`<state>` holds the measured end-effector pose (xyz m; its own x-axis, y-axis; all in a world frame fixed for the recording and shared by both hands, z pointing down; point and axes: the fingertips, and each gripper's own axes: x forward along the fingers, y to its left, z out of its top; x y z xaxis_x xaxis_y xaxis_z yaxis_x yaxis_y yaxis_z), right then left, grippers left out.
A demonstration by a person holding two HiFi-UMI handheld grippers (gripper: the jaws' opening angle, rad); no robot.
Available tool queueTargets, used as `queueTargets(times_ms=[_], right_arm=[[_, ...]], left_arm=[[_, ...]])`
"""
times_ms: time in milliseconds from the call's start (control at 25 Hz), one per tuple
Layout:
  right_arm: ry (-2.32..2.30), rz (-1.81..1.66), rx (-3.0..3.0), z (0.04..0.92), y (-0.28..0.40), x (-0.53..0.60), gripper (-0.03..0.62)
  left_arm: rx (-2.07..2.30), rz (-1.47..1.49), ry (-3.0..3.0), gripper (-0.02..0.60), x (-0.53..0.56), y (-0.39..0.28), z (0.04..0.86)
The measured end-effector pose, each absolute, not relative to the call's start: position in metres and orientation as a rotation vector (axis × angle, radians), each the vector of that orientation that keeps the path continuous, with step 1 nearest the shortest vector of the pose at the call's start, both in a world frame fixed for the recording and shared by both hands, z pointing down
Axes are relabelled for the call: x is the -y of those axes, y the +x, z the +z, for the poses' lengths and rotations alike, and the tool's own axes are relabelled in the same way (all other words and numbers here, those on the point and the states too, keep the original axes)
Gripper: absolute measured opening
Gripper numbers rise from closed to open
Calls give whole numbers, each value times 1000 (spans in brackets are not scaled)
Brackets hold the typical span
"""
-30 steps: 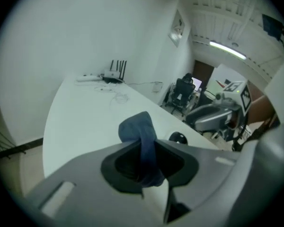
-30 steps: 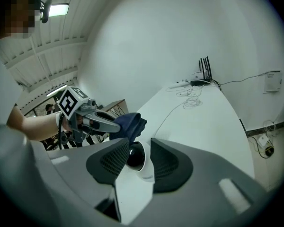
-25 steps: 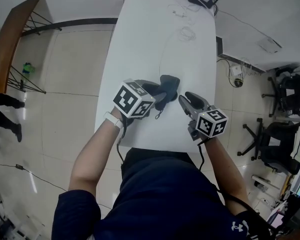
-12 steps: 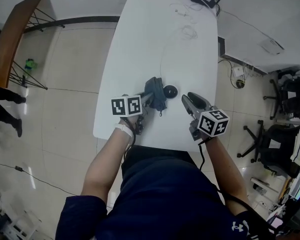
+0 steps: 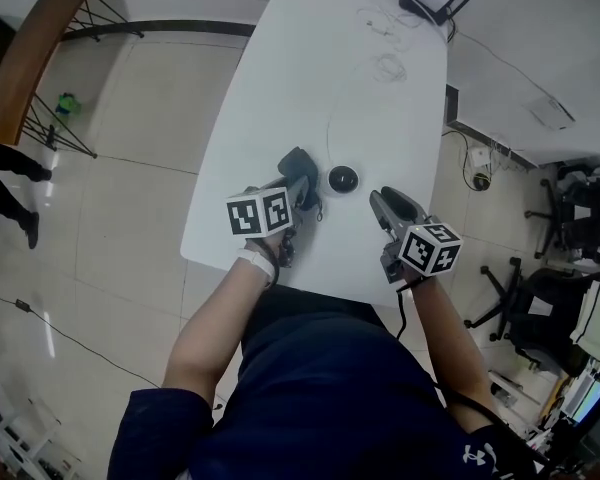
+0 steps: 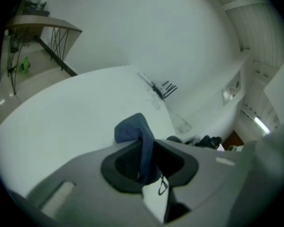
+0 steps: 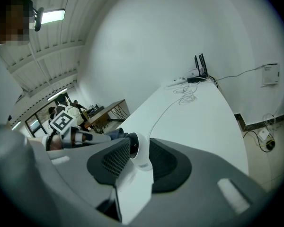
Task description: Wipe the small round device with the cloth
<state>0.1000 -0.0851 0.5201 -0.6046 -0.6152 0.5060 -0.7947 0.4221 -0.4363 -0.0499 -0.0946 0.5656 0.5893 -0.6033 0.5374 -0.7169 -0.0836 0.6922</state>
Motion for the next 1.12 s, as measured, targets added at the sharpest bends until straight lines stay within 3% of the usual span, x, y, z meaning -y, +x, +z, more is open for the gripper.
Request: queueTargets(times_ms=[240,400,640,960,1120], right_arm=[[1200,958,2435,519,105,85,127],[1183,954,2446,519,114,87,126],[1131,938,2447,520,122,83,123],[1060,928,2452,528,124,76,123],[1075,936,2454,526,126,76,123]], left_arm=[[985,366,2258,77,73,5,470],[978,325,2197,77,65,28,498],[1354,-22,1845,77,68,-23,546],[1298,-8,1519,77,54,-44,612],[1151,262,1908,77,96,-42,573]])
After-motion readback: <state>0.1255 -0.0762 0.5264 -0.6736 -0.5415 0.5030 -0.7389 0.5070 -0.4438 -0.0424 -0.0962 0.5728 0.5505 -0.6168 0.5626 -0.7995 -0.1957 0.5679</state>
